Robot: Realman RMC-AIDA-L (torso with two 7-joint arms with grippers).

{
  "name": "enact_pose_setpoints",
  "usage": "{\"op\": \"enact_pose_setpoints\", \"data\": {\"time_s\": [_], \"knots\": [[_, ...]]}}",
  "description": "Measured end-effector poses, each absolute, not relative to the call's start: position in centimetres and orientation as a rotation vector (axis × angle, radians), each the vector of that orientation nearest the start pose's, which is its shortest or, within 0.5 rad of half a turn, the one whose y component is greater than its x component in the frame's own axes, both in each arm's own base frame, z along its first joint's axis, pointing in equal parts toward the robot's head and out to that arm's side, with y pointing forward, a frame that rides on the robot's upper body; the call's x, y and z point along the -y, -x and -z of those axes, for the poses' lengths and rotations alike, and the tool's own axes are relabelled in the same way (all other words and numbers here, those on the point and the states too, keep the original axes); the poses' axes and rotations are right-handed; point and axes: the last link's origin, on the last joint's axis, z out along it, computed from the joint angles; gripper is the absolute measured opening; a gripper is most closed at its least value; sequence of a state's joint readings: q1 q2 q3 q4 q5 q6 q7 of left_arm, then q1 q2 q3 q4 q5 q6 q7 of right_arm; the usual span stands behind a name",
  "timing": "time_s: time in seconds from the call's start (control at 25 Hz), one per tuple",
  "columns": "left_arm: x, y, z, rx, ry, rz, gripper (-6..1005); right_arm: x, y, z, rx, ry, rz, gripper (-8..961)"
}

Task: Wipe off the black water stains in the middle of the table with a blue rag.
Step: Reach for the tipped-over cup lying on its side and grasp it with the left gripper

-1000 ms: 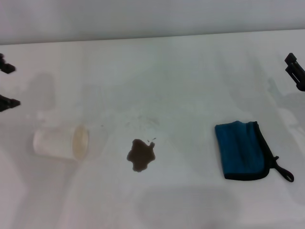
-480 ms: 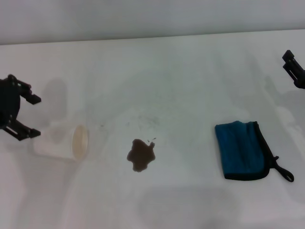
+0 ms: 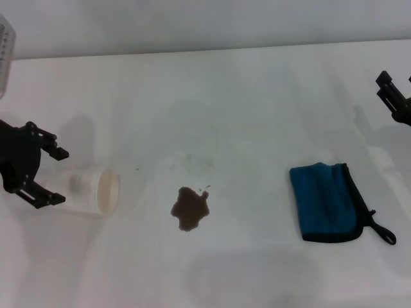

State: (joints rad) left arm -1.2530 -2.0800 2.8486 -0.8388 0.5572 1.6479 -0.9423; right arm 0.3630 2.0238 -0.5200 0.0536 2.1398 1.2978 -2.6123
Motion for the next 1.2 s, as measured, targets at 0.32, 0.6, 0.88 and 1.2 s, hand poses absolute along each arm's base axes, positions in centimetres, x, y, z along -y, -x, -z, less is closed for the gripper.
{"op": "enact_pose_setpoints", "data": {"time_s": [0.32,0.6,0.88,1.2], "knots": [[-39.0,23.3,-2.7,-0.146,3.08,-0.587,826,-27.9,-37.8,-1.1,-0.798,1.542,-0.84,786],[-39.0,24.1,-0.8,-0.22,3.09,-0.59,820,-27.7,-37.8,-1.0,-0.803,1.542,-0.843,786],[-38.6,24.9,0.6,-0.226,3.1,-0.57,814,-27.8,-37.7,-1.1,-0.8,1.546,-0.844,787],[-38.5,25.1,1.0,-0.215,3.097,-0.562,807,-28.1,-37.7,-1.3,-0.787,1.555,-0.841,787]]}}
